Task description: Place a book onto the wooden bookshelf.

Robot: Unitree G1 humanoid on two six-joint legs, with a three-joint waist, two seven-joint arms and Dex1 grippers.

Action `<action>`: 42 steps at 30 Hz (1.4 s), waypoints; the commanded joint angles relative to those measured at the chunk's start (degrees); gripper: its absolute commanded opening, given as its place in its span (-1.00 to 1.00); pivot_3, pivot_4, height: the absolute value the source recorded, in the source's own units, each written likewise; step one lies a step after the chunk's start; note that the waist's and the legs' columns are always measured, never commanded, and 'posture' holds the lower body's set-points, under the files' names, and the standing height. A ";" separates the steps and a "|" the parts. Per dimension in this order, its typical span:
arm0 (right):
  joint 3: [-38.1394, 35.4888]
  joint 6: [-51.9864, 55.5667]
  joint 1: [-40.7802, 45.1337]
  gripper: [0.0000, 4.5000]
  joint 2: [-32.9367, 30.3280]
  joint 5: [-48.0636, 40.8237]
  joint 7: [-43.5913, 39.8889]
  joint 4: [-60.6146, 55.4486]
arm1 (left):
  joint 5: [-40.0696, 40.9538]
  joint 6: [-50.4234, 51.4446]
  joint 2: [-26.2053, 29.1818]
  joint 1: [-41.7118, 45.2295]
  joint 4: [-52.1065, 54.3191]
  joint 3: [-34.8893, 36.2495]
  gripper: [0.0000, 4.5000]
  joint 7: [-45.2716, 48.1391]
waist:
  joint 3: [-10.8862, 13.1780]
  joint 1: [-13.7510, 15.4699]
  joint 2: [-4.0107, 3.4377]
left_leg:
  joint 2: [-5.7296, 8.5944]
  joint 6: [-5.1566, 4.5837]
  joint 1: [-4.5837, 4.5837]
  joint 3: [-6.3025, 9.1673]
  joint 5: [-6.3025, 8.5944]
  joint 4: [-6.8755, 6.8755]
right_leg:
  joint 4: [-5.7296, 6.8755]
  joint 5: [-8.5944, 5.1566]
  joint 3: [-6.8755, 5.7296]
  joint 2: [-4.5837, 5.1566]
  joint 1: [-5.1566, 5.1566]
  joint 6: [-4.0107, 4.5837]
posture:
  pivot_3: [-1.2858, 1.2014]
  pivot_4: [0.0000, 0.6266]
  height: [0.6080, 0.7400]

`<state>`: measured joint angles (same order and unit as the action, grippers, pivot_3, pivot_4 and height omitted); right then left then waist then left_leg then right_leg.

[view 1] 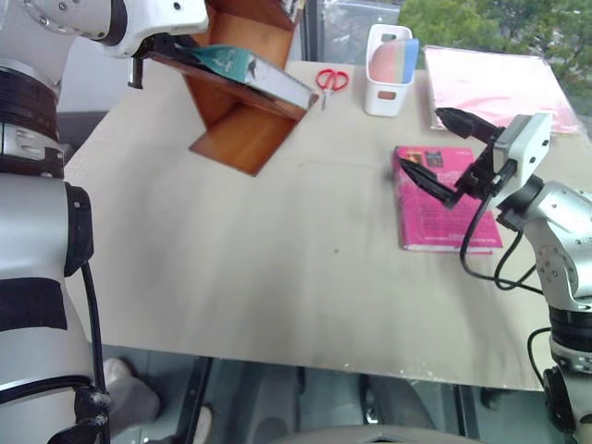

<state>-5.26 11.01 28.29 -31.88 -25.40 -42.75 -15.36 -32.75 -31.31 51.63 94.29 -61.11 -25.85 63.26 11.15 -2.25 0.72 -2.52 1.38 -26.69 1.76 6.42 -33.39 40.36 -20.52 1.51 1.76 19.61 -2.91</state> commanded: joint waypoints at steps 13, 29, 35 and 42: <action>-0.33 1.31 0.61 1.00 1.14 -1.65 0.47 -4.07 | 0.98 -1.12 -1.50 -1.35 -2.33 2.98 0.42 -5.13 | 0.01 0.03 0.01 | 0.00 0.00 0.00 0.00 -0.13 -0.32 | 0.49 -0.01 0.04 -0.01 0.10 0.03 | 0.03 -0.52 1.00; -1.66 4.45 -3.39 1.00 -3.78 -2.78 -3.29 -1.86 | 59.31 38.66 -1.46 -47.32 70.74 35.96 0.42 -12.17 | 0.05 0.44 0.01 | -0.20 0.01 -0.07 0.15 -0.13 -0.70 | 0.57 0.01 -0.12 0.01 -0.10 0.06 | 0.03 -0.52 1.00; -1.47 7.25 -6.84 1.00 -5.49 -1.07 -2.84 -1.35 | 74.14 54.92 -13.57 -66.25 88.47 35.03 0.61 -25.07 | -0.01 1.07 -0.03 | -0.09 -0.07 0.39 0.17 -0.08 -0.88 | 0.57 0.02 -0.11 0.02 -0.60 0.04 | 0.03 -0.52 1.00; -12.44 4.41 -26.10 1.00 -12.04 0.25 -6.68 -4.16 | 65.60 50.92 -15.35 -82.64 85.34 33.57 0.99 -23.69 | -0.03 2.25 -0.03 | -0.09 -0.11 0.76 0.11 -0.03 -0.72 | 0.43 0.00 -0.04 -0.02 -0.98 0.09 | 0.03 -0.52 1.00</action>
<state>-12.32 16.54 2.56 -42.52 -24.03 -48.04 -16.59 33.81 21.92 35.26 11.59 23.53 5.33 38.81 11.12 0.00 0.69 -2.56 1.23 -25.93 1.82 6.41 -34.11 40.74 -20.52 1.49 1.81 18.62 -2.83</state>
